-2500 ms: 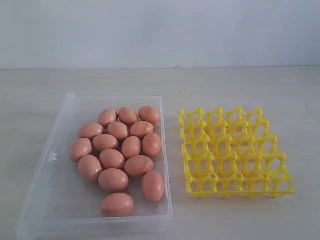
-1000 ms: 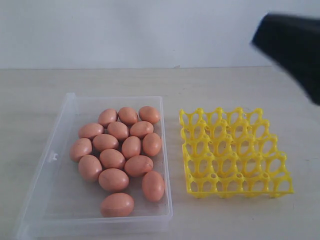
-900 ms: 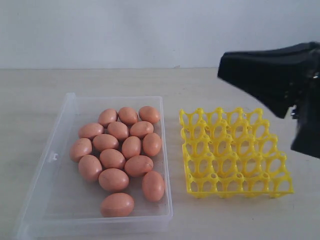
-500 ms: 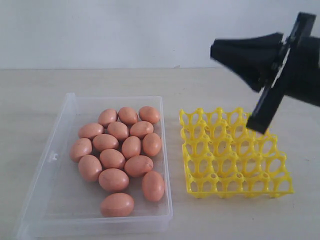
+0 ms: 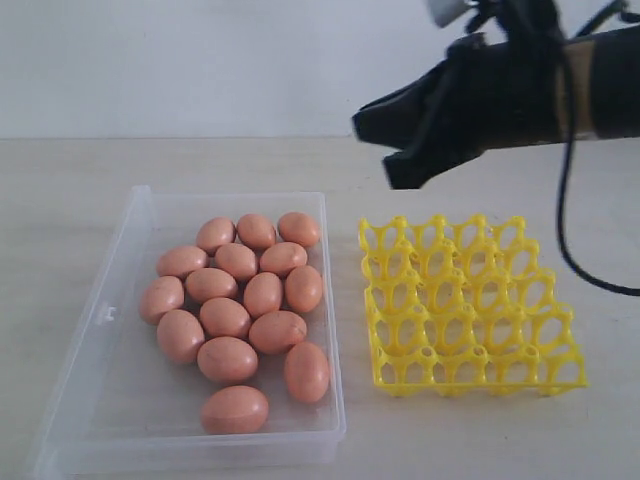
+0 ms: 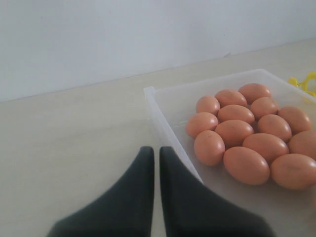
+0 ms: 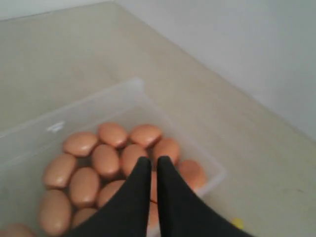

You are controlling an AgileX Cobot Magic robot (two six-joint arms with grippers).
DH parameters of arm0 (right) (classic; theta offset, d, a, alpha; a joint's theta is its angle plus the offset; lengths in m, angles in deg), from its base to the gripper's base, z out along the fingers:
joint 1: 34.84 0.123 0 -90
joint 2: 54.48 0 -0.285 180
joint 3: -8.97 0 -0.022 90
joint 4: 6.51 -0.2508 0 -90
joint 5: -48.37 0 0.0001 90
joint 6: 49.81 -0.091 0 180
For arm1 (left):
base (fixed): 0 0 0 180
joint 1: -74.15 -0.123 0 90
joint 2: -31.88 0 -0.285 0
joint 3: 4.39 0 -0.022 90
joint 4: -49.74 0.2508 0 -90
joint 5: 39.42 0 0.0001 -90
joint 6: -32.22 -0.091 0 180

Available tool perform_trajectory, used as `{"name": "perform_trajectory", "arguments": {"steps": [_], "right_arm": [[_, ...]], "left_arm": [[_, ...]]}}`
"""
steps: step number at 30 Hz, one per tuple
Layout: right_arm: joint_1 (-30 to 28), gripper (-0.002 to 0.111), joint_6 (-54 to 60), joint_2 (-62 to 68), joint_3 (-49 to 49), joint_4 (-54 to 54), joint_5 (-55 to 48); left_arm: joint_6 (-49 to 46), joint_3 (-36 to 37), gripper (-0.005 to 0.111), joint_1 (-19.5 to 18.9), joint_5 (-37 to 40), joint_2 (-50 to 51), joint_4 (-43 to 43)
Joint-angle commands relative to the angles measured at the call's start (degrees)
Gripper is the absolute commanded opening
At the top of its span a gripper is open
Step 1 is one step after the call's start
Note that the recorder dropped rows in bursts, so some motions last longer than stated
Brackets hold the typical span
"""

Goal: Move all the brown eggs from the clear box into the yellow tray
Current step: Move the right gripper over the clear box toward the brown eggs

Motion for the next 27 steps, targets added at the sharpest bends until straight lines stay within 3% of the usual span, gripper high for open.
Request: {"name": "perform_trajectory", "arguments": {"steps": [1,4,6,8,10,11,13,18,19,22,23,25,27], "right_arm": [[6.5,0.021,-6.9,8.1,4.5,4.6,0.7],[10.7,0.040,2.7,13.7,4.6,4.6,-1.4],[13.0,0.039,15.6,15.8,3.7,4.6,-2.5],[16.4,0.028,29.7,16.6,3.2,4.6,-8.1],[20.5,0.005,33.7,16.4,3.4,2.7,-21.8],[22.2,0.000,34.8,16.4,4.2,-0.3,-28.4],[25.4,0.000,35.7,16.4,8.5,-2.7,-46.7],[27.1,0.000,37.5,16.2,18.8,4.6,-81.1],[26.8,0.000,42.2,16.2,21.0,4.6,-90.2],[23.5,0.000,60.2,16.2,25.1,4.4,-103.2],[22.0,0.000,69.8,16.0,26.5,-4.8,-103.4],[16.4,0.000,89.0,16.0,29.9,-38.3,-103.4],[8.4,0.000,91.6,15.3,31.5,-67.5,-103.4]], "left_arm": [[0.0,0.2,0.004,0.3,-0.1,-0.2,0.1],[0.0,0.2,0.004,0.3,-0.1,-0.2,0.1],[0.0,0.2,0.004,0.3,-0.1,-0.2,0.1],[0.0,0.2,0.004,0.3,-0.1,-0.2,0.1],[0.0,0.2,0.004,0.3,-0.1,-0.2,0.1],[0.0,0.2,0.004,0.3,-0.1,-0.2,0.1],[0.0,0.2,0.004,0.3,-0.1,-0.2,0.1],[0.0,0.2,0.004,0.3,-0.1,-0.2,0.1],[0.0,0.2,0.004,0.3,-0.1,-0.2,0.1],[0.0,0.2,0.004,0.3,-0.1,-0.2,0.1],[0.0,0.2,0.004,0.3,-0.1,-0.2,0.1],[0.0,0.2,0.004,0.3,-0.1,-0.2,0.1],[0.0,0.2,0.004,0.3,-0.1,-0.2,0.1]]}}
